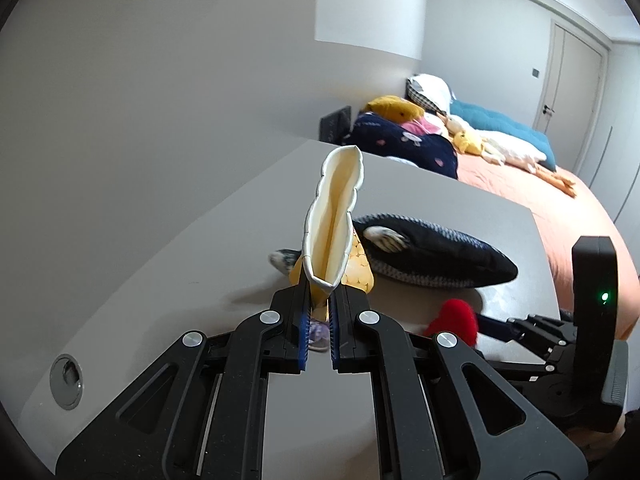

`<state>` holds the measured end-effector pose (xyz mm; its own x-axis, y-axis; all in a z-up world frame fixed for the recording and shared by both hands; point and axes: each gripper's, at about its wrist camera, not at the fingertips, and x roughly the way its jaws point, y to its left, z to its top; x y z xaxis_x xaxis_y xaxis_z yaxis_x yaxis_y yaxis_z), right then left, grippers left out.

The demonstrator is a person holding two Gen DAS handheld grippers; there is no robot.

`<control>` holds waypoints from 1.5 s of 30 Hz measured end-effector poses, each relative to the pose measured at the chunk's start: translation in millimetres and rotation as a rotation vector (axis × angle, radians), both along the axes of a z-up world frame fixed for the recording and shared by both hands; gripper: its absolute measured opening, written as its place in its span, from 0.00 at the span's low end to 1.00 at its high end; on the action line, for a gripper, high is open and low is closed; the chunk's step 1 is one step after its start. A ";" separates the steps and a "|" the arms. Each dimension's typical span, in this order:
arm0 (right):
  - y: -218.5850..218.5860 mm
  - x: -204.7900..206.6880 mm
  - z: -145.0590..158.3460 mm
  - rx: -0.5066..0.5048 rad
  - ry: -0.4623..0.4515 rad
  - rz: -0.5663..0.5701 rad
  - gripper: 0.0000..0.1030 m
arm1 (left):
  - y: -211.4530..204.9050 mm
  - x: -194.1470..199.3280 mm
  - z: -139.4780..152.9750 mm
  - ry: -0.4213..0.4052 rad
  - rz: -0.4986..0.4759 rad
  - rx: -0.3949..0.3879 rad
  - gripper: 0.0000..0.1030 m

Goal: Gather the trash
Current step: 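Grasp the red heart plush with the right tool while the left tool grasps the yellow soybean cup, then carry the heart plush and soybean cup over the black bin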

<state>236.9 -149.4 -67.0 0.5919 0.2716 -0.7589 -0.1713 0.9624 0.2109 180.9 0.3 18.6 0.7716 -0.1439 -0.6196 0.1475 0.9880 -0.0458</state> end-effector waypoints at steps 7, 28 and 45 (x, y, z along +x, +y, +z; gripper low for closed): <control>1.4 -7.0 4.3 -0.002 -0.030 0.024 0.27 | 1.7 -0.5 1.3 0.001 0.005 -0.005 0.07; -45.5 -74.5 50.3 0.004 -0.116 -0.028 0.27 | -44.1 -52.9 21.0 -0.028 -0.038 0.022 0.07; -90.0 -152.0 68.5 0.001 -0.184 -0.093 0.27 | -101.2 -116.6 24.4 -0.037 -0.128 0.034 0.07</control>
<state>84.9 -239.5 1.5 0.7430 0.2104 -0.6353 -0.1176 0.9756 0.1855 64.3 -101.0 43.0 0.7710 -0.2217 -0.5970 0.2732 0.9620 -0.0045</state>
